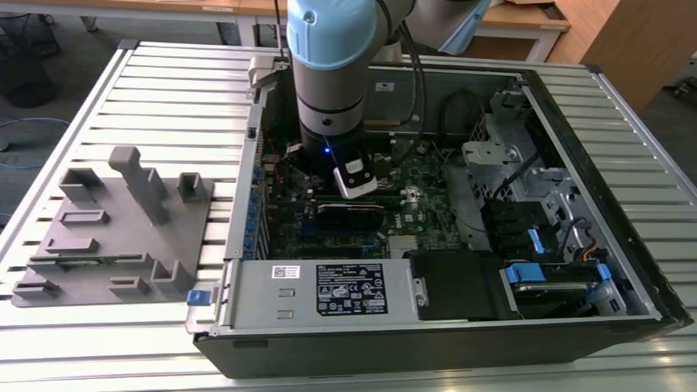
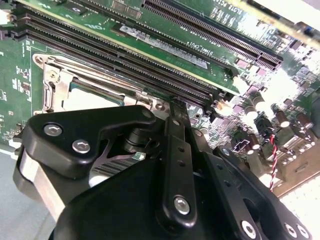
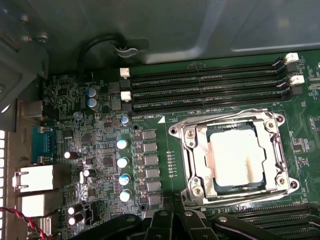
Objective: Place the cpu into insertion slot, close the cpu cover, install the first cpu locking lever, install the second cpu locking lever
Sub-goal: 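Install the second cpu locking lever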
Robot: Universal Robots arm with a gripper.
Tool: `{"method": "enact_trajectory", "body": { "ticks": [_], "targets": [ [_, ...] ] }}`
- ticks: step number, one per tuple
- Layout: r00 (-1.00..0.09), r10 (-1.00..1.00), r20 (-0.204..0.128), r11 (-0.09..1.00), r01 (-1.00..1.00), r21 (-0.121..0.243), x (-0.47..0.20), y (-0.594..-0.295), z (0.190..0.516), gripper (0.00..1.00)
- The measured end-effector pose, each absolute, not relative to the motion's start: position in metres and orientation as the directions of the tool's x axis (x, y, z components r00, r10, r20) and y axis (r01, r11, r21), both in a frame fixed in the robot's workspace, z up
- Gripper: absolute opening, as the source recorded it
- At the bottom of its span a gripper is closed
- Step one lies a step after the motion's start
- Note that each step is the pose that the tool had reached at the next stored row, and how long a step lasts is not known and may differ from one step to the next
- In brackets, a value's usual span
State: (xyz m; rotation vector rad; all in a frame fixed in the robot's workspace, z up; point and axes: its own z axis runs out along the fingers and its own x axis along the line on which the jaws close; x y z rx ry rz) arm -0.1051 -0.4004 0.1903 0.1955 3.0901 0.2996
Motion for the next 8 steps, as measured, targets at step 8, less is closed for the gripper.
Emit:
{"method": "enact_trajectory", "body": {
  "ticks": [8],
  "targets": [
    [-0.992,0.128,-0.019,0.974,0.122,0.193,-0.105,-0.4,0.201,0.1]
  ]
}}
